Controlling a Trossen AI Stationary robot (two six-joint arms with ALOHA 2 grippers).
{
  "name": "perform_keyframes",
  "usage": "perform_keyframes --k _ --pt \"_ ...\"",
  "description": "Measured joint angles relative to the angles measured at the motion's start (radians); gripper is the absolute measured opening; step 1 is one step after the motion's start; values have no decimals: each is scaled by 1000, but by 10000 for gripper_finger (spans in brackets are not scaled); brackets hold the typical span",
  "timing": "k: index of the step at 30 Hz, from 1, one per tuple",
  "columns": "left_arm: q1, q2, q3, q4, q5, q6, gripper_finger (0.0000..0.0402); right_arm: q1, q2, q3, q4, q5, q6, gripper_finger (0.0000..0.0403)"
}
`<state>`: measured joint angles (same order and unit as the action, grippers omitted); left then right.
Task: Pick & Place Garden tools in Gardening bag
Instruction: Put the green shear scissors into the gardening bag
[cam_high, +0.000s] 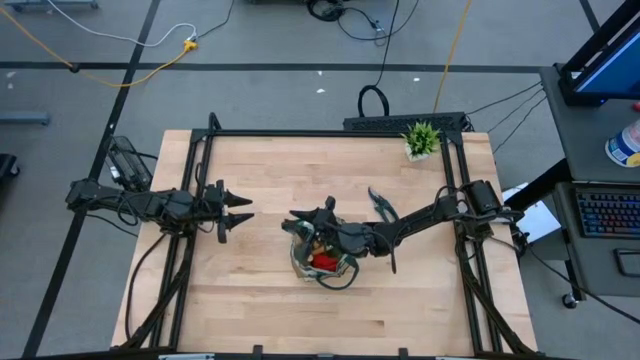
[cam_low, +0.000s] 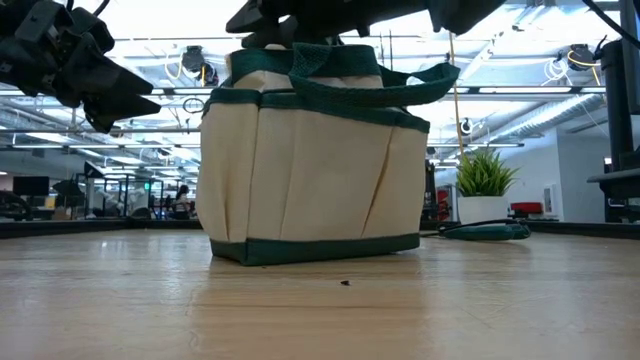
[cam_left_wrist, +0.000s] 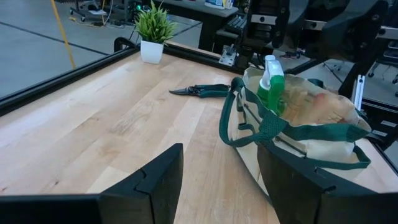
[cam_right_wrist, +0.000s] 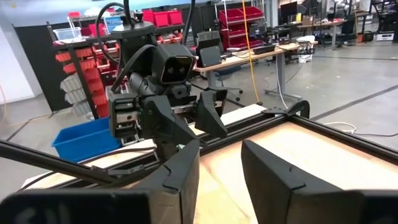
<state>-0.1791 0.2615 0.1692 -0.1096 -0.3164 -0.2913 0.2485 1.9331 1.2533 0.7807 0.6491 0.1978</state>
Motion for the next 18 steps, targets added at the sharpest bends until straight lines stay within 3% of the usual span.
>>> perform_keyframes --k 9,14,18 --pt "0 0 0 1 0 0 212 0 0 0 43 0 -9 141" --pt "0 0 0 1 0 -1 212 2 -23 0 125 0 -180 145" --pt "0 0 0 2 0 -1 212 2 -105 0 54 7 -267 135"
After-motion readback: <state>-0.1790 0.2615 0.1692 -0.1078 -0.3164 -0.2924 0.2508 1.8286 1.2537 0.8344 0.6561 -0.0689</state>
